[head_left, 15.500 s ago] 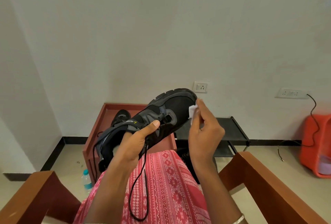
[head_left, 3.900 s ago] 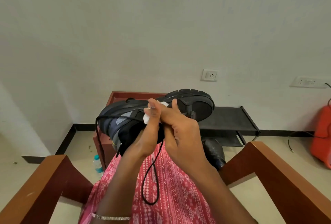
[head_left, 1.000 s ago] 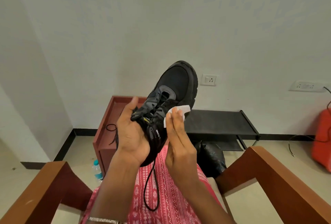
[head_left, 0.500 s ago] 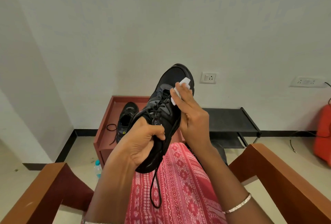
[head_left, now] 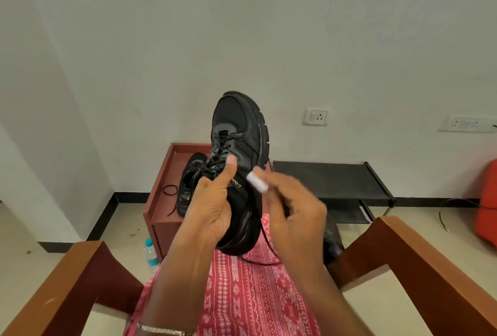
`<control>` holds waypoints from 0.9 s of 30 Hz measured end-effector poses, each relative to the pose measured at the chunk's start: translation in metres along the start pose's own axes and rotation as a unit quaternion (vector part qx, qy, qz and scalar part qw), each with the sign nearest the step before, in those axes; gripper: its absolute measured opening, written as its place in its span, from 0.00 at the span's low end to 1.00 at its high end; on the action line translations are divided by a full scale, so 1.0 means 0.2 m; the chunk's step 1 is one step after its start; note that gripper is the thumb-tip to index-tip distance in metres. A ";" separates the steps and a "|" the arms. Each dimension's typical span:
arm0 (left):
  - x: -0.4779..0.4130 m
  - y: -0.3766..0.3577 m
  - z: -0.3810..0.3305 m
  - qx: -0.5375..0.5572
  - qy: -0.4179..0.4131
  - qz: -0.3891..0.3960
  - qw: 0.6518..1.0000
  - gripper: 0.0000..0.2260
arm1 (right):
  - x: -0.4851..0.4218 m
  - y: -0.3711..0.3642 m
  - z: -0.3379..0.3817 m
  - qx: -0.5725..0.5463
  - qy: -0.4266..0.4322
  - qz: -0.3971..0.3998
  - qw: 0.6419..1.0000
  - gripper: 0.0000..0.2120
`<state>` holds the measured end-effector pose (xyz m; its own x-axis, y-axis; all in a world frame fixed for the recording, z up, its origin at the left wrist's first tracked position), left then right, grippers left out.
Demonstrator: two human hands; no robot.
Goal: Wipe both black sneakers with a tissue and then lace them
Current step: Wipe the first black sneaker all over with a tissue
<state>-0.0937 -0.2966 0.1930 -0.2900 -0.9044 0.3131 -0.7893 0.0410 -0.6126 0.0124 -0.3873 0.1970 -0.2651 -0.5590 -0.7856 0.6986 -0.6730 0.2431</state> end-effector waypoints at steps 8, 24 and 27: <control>-0.01 -0.01 -0.01 0.139 0.070 0.031 0.987 0.26 | 0.09 -0.21 0.00 0.073 0.058 0.101 0.991 0.18; 0.03 0.01 -0.03 0.140 0.075 0.077 0.984 0.08 | 0.21 -0.15 0.01 0.121 0.075 0.155 0.978 0.30; 0.02 -0.01 -0.02 0.165 0.058 0.064 0.982 0.03 | 0.06 -0.18 -0.01 0.116 0.043 0.164 0.979 0.31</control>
<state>-0.0951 -0.2989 0.1975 -0.4504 -0.8459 0.2858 -0.5286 -0.0054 -0.8489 -0.0141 -0.3686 0.1785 0.0120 -0.7277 -0.6858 0.5640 -0.5614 0.6056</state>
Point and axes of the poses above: each hand's wrist, its own x-axis away from the middle knuckle, its own y-axis out of the back of the hand, z = x × y, the point moved 2 cm from there along -x, towards the middle knuckle, and after that the axes turned 5 degrees about y, right-handed, at the moved point
